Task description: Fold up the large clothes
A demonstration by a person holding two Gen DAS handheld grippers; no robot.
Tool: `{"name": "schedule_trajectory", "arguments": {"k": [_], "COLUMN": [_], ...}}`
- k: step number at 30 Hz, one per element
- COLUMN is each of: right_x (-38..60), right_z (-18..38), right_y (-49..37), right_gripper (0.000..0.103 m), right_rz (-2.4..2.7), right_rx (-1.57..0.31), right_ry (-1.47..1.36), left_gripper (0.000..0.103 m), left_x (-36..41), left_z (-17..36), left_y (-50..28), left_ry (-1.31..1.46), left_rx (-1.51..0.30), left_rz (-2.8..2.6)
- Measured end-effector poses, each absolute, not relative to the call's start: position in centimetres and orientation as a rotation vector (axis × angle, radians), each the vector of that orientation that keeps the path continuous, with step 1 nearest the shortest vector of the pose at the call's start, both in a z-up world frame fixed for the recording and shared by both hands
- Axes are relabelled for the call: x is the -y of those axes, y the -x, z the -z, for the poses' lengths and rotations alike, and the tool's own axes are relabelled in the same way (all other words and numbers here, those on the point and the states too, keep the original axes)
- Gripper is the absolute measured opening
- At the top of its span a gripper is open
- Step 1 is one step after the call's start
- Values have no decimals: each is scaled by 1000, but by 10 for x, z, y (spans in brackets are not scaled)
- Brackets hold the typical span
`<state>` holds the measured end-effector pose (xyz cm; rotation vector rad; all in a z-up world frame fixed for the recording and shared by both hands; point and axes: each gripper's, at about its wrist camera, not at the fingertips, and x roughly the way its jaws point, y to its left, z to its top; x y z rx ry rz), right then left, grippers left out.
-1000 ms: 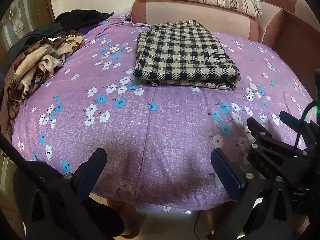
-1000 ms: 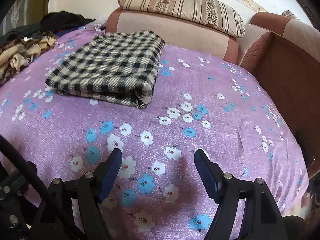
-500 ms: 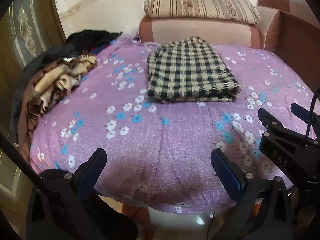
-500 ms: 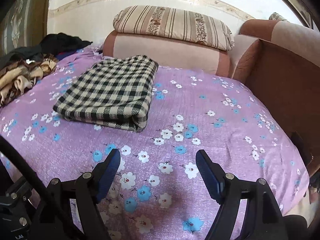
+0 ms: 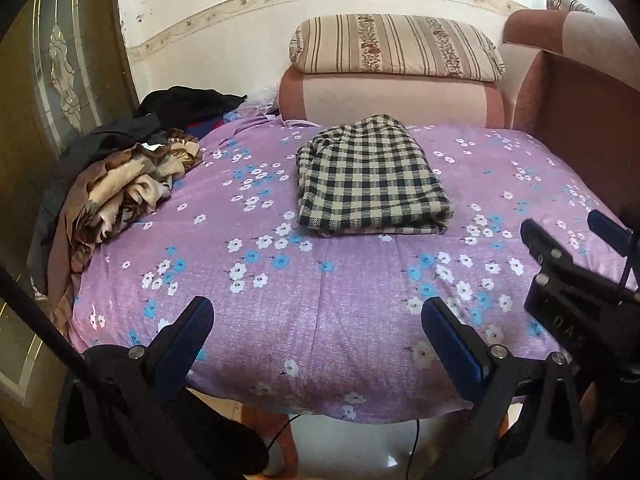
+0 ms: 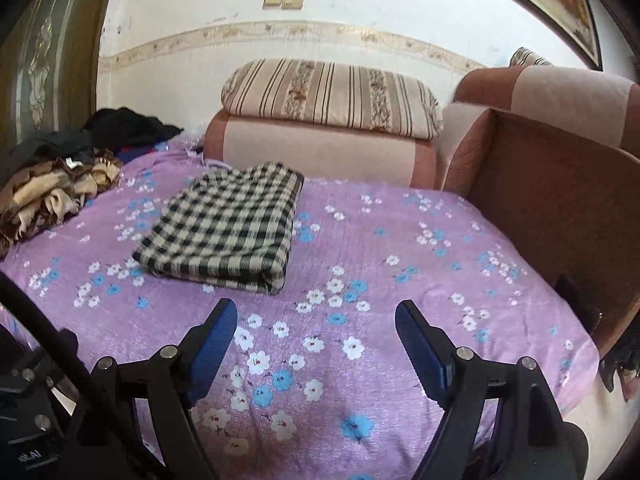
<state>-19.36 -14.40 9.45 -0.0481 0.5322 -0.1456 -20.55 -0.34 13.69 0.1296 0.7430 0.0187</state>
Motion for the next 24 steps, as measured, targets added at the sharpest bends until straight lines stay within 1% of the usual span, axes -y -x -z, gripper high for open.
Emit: {"name": "schedule_trajectory", "arguments": {"k": [6, 15, 24], "right_x": [143, 138, 134], "right_z": [-102, -68, -52], "right_y": [188, 157, 118], "right_gripper": [88, 88, 88], "right_rz": [141, 93, 46], "right_rx": [-523, -629, -718], "right_ry": [50, 55, 32], "left_gripper": [103, 103, 103], "left_x": [0, -12, -10], "left_z": [-130, -85, -63], "left_y": [191, 157, 119], "left_ry": [-99, -52, -28], "left_rx": [-777, -925, -984], "left_rz": [-8, -17, 31]}}
